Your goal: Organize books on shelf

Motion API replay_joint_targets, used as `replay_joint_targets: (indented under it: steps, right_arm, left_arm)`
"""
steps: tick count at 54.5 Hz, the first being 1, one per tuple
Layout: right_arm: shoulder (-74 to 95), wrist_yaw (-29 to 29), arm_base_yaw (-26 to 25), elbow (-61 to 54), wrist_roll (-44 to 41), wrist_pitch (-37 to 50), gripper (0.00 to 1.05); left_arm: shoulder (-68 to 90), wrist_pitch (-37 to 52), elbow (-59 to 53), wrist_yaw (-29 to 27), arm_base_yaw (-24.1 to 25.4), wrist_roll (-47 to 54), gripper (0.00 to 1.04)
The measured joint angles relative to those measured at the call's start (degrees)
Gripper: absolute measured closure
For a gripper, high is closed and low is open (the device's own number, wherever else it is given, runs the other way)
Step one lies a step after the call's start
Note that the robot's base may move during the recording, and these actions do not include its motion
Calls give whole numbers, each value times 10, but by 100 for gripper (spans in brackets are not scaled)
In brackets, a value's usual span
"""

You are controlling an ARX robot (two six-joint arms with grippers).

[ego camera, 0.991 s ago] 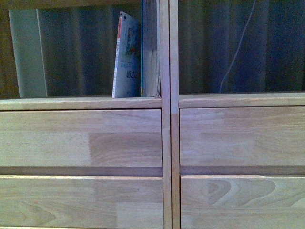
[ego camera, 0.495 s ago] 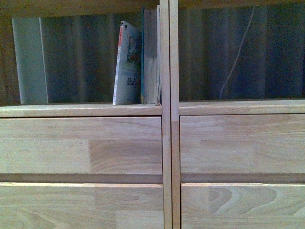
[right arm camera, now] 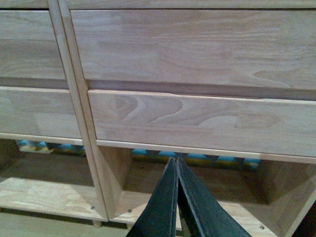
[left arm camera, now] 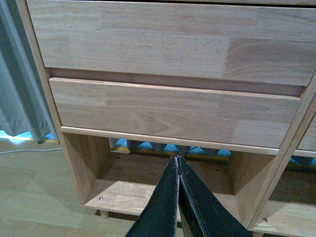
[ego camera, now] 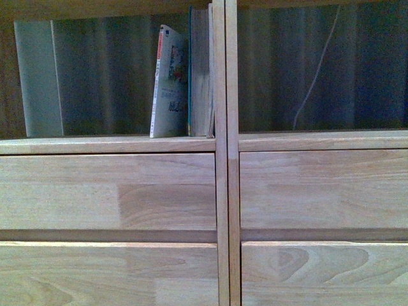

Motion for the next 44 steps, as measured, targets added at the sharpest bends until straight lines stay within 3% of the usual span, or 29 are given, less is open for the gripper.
replay_joint_targets:
  steps: [28,34,44]
  right_arm:
    - [-34,0,0,-33,0,1,102]
    - [-35,0,0,-33,0,1,102]
    - [-35,0,0,-33,0,1,102]
  left_arm:
    - [-78,-43,-28,0,0,1,102]
    - [-155,-136,-28,0,0,1,102]
    - [-175,-144,-28,-1,0,1,102]
